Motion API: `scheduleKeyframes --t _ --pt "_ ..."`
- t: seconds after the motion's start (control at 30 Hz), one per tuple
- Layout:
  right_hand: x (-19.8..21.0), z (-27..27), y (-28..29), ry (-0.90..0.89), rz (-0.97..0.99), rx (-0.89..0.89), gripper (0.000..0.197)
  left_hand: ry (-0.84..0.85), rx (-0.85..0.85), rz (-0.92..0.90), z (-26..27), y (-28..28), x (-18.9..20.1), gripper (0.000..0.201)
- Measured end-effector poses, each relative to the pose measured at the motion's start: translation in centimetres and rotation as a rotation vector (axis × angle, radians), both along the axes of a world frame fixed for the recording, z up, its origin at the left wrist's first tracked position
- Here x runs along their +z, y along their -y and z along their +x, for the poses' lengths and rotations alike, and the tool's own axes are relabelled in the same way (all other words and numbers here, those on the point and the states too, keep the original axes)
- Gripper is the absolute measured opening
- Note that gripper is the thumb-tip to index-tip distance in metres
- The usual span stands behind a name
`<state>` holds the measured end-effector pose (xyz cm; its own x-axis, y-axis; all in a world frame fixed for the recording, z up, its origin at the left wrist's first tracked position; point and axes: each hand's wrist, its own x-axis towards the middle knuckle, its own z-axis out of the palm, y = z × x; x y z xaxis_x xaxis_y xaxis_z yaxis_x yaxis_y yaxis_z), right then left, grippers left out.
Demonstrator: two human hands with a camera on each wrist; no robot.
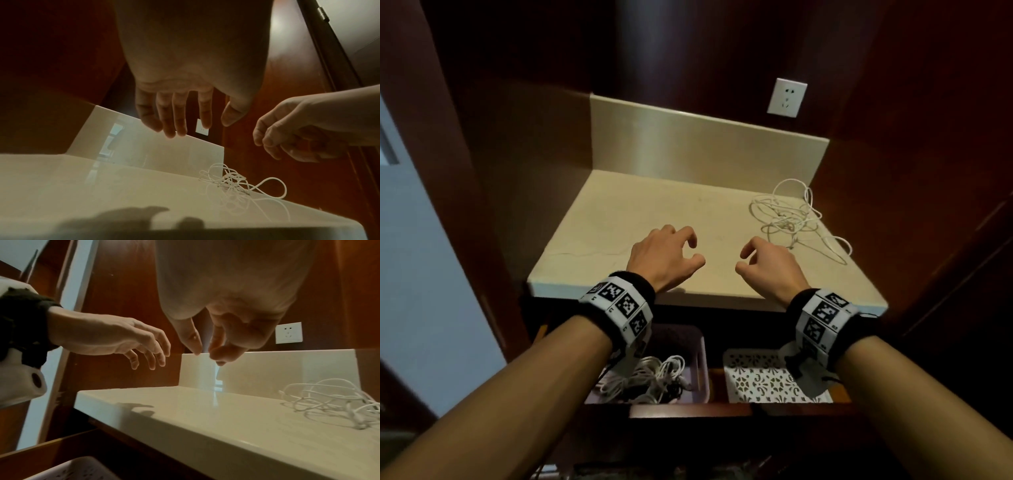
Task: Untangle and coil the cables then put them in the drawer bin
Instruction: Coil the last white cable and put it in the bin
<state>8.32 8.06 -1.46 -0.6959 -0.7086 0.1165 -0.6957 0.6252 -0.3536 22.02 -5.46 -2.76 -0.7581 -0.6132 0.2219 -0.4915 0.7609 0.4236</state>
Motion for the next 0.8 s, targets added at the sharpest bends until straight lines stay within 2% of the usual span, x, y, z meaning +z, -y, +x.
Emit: scheduleKeyframes --t 0.2,0.57,0.8 --pt "0.6 -3.9 0.0 0.002 -0.003 -0.007 0.023 0.006 -0.014 -0.002 -4.3 0.5 0.8 0.032" --pt "1.0 -12.5 1.1 0.004 -0.013 0.013 0.028 0.006 0.028 -0.009 -12.9 1.1 2.0 0.032" --pt "0.0 -17.1 0.4 0.055 -0.016 0.015 0.018 0.036 0.043 0.0 -17.6 0.1 1.7 0.032"
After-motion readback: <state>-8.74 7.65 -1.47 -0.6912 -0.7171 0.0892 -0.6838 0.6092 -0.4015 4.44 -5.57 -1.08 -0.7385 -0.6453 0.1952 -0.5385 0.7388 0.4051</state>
